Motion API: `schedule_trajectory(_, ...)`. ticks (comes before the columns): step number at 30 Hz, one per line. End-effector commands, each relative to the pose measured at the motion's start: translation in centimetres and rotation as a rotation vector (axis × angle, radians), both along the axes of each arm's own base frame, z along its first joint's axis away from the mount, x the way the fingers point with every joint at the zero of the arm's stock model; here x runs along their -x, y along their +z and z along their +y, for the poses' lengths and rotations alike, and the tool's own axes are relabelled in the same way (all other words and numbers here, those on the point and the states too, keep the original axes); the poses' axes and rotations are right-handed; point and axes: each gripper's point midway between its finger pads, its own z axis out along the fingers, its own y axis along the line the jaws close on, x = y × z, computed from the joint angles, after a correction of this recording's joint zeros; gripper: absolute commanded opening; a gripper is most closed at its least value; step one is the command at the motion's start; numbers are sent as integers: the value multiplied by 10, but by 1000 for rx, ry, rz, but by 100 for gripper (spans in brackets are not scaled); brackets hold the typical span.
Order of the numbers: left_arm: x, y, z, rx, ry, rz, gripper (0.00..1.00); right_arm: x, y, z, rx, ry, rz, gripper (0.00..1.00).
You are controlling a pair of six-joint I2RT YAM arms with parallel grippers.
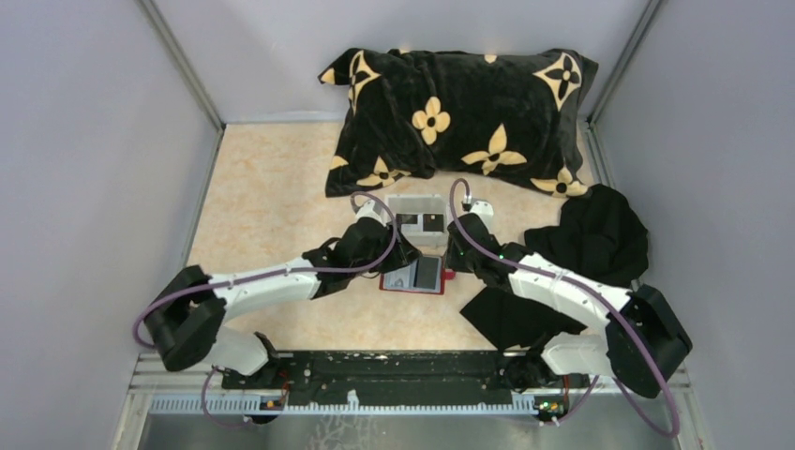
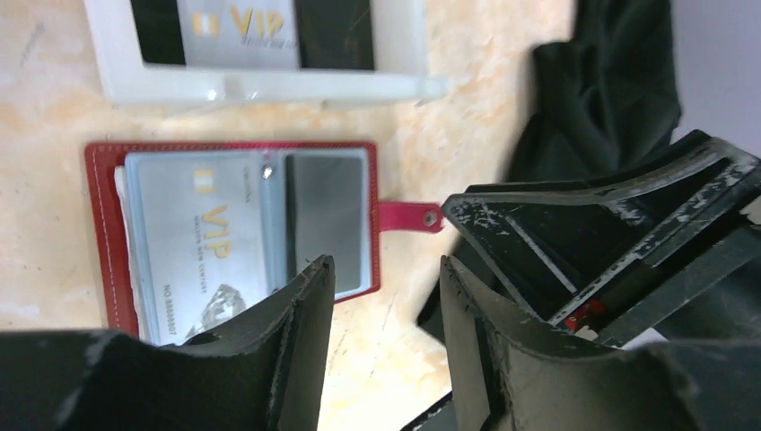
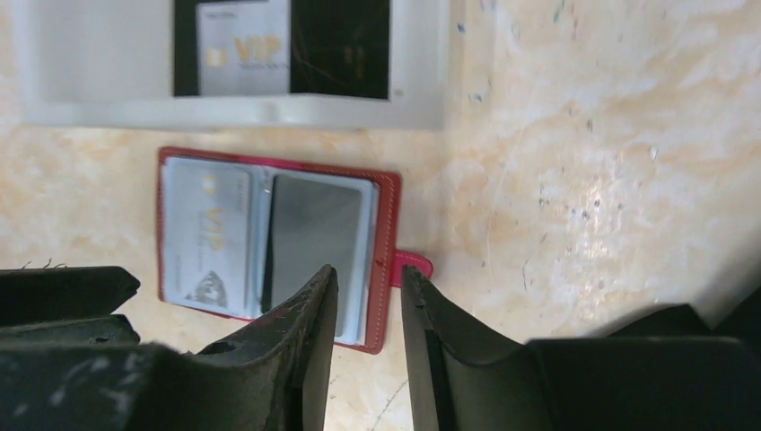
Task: Put the credit cards into the card holder
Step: Insert the credit card into the card holder, then pick up the credit card from the storage box.
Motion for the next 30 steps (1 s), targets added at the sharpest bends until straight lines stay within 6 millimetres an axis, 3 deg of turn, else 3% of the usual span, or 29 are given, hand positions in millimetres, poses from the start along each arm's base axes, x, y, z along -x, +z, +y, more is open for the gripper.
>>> schedule_trajectory(1, -14, 37, 15, -70, 47, -116, 55, -13, 46, 6, 12, 34, -94, 35)
schedule_trajectory(8, -52, 66, 48, -149, 151, -217, 66, -42, 95, 11, 18, 34, -205, 49)
schedule_trajectory(14, -91, 54, 63, -214, 136, -185, 70, -76, 119, 20, 15, 40, -246, 50)
schedule_trajectory(19, -113, 33, 65, -221, 109, -150, 70, -93, 122, 32, 10, 50, -250, 49)
schedule_trajectory(27, -131, -3, 51, -211, 26, -95, 69, -114, 104, 36, 5, 44, -218, 48)
schedule_trajectory(30, -136, -13, 48, -232, 8, -88, 62, -120, 99, 37, 0, 42, -210, 48)
